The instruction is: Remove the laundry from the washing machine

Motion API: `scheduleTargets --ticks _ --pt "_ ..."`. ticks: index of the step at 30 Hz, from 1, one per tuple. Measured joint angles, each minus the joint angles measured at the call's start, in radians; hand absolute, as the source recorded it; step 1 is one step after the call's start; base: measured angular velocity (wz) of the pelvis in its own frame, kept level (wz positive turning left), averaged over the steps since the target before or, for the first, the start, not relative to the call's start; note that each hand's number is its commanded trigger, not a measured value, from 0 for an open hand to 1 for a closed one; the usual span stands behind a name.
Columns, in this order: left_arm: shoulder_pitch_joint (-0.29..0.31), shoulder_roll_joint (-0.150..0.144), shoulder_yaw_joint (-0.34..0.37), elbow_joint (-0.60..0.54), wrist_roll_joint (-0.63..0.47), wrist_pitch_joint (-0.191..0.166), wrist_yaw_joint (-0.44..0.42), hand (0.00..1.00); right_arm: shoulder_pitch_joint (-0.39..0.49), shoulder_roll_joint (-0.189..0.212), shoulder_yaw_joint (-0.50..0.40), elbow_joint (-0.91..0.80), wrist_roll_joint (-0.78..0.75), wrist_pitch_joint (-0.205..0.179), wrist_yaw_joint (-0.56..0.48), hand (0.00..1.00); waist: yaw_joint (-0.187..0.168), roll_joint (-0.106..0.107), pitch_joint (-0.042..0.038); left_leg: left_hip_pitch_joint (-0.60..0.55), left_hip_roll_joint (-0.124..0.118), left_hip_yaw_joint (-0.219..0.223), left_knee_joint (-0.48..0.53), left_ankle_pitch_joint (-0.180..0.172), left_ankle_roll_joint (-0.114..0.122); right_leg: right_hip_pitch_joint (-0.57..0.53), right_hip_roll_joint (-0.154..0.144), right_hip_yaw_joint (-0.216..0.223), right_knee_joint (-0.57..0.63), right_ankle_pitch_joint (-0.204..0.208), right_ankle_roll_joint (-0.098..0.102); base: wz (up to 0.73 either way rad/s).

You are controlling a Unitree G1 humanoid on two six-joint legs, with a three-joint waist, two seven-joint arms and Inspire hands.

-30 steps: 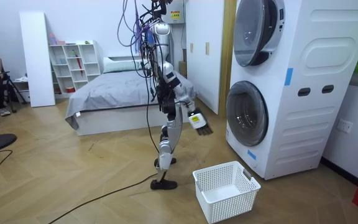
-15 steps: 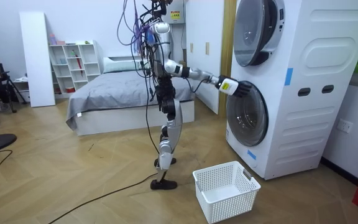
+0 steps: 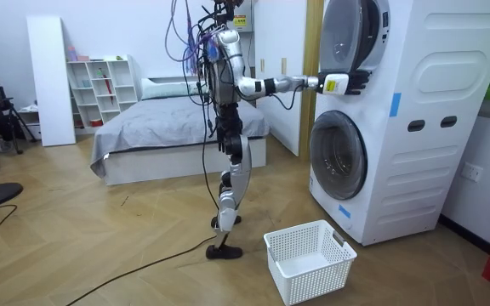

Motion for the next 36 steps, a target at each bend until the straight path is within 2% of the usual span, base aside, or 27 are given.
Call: scheduleTargets --ticks 5,6,11,12,13,14,15,16,17,18,19,20,21,24,28,31,36 --pt "0.006 0.009 -0.002 -0.026 0.0 0.001 -0.005 0.0 -0.056 -0.008 -0.011 0.007 0.0 0.0 -0.023 0.0 0.004 -0.008 -0.0011 0.003 -0.001 -0.018 -0.001 0.0 0.0 0.003 0.0 -0.01 0.008 0.0 0.0 0.05" --pt "0.006 0.01 -0.002 -0.029 0.0 0.001 -0.007 0.0 -0.072 -0.02 -0.011 0.032 0.0 0.0 -0.025 0.0 0.003 -0.007 0.0 0.009 0.0 -0.034 -0.005 0.0 0.0 0.001 0.001 -0.015 0.021 0.0 0.0 0.15" --pt "0.009 0.02 -0.002 -0.048 0.0 0.003 -0.014 0.0 -0.106 -0.071 -0.013 0.046 -0.001 0.021 -0.036 0.0 0.018 -0.014 0.0015 0.018 0.001 -0.044 -0.02 0.001 0.0 -0.001 0.001 -0.038 0.036 0.0 0.0 0.06" --pt "0.012 0.022 -0.002 -0.058 0.0 0.005 -0.017 0.0 -0.121 -0.08 -0.013 0.046 -0.001 0.021 -0.037 0.0 0.021 -0.016 0.001 0.02 0.002 -0.059 -0.023 0.001 0.001 -0.006 0.001 -0.041 0.049 0.0 0.0 -0.06" --pt "0.012 0.022 -0.003 -0.065 0.0 0.007 -0.021 0.0 -0.135 -0.086 -0.014 0.046 -0.001 0.021 -0.038 0.0 0.024 -0.012 0.0027 0.03 0.015 -0.097 -0.031 0.006 0.006 -0.037 0.003 -0.043 0.112 -0.005 0.005 -0.12" --pt "0.012 0.025 -0.003 -0.067 -0.001 0.006 -0.022 0.0 -0.14 -0.085 -0.013 0.045 -0.001 0.021 -0.038 0.0 0.031 -0.007 0.0046 0.035 0.026 -0.139 -0.034 0.009 0.006 -0.064 0.012 -0.033 0.139 -0.03 0.008 -0.48" --pt "0.004 0.037 0.002 -0.069 0.0 0.001 -0.022 0.0 -0.154 -0.081 -0.007 0.037 -0.005 0.024 -0.034 0.0 0.054 -0.004 0.0045 0.032 0.044 -0.222 -0.034 0.008 0.005 -0.13 0.058 0.032 0.085 -0.033 -0.014 -0.65" --pt "0.004 0.042 0.013 -0.068 0.005 -0.001 -0.022 0.0 -0.168 -0.076 -0.001 0.028 -0.011 0.028 -0.034 0.0 0.059 -0.01 0.0033 0.026 0.054 -0.242 -0.034 0.006 0.0 -0.168 0.074 0.048 0.034 0.01 -0.043 -0.48" --pt "0.008 0.039 0.039 -0.05 0.039 0.005 -0.022 0.0 -0.172 -0.075 0.001 -0.001 -0.022 0.034 -0.042 0.0 0.042 -0.006 -0.0014 0.017 0.075 -0.241 -0.036 0.001 -0.035 -0.174 0.087 -0.011 0.029 0.115 -0.067 0.0" --pt "0.005 0.037 0.034 -0.051 0.048 0.014 -0.023 0.0 -0.18 -0.077 0.0 -0.015 -0.029 0.033 -0.063 0.0 0.02 -0.005 -0.002 0.019 0.078 -0.187 -0.046 0.005 -0.042 -0.164 0.086 -0.04 0.028 0.118 -0.068 0.29" --pt "0.002 0.034 0.03 -0.053 0.047 0.019 -0.023 0.0 -0.183 -0.077 -0.004 -0.015 -0.037 0.032 -0.07 0.0 0.018 -0.004 -0.002 0.023 0.08 -0.163 -0.052 0.006 -0.042 -0.158 0.086 -0.039 0.026 0.117 -0.068 0.29" --pt "0.0 0.034 0.023 -0.057 0.042 0.023 -0.023 0.0 -0.184 -0.077 -0.013 -0.015 -0.049 0.031 -0.082 0.0 0.017 -0.005 -0.0015 0.033 0.085 -0.121 -0.059 0.009 -0.044 -0.14 0.086 -0.038 0.016 0.117 -0.068 0.21" --pt "-0.002 0.034 0.019 -0.069 0.04 0.026 -0.022 0.0 -0.186 -0.078 -0.013 -0.016 -0.058 0.032 -0.087 0.0 0.018 -0.006 -0.0019 0.034 0.085 -0.106 -0.065 0.009 -0.043 -0.137 0.087 -0.039 0.014 0.117 -0.067 0.23" --pt "-0.011 0.035 0.005 -0.085 0.039 0.044 -0.021 0.0 -0.198 -0.077 -0.007 -0.017 -0.057 0.045 -0.082 0.0 0.032 -0.016 -0.0018 0.034 0.065 -0.098 -0.066 0.014 -0.036 -0.14 0.085 -0.046 0.013 0.115 -0.064 0.1" --pt "0.0 0.036 -0.002 -0.084 0.039 0.048 -0.021 0.0 -0.225 -0.076 -0.008 -0.018 -0.057 0.058 -0.087 0.0 0.037 -0.016 -0.0018 0.026 0.043 -0.104 -0.058 0.019 -0.027 -0.135 0.064 -0.061 0.014 0.108 -0.048 0.1" --pt "0.003 0.036 -0.002 -0.081 0.04 0.048 -0.025 0.0 -0.226 -0.076 -0.01 -0.038 -0.057 0.065 -0.086 0.0 0.033 -0.016 -0.0018 0.014 0.037 -0.105 -0.054 0.024 -0.018 -0.143 0.058 -0.064 0.016 0.106 -0.046 0.08" --pt "-0.003 0.036 -0.002 -0.071 0.042 0.046 -0.028 0.0 -0.228 -0.077 -0.01 -0.06 -0.032 0.067 -0.085 0.0 0.041 -0.017 -0.0039 0.012 0.037 -0.103 -0.054 0.026 -0.016 -0.147 0.06 -0.06 0.024 0.102 -0.048 0.0"
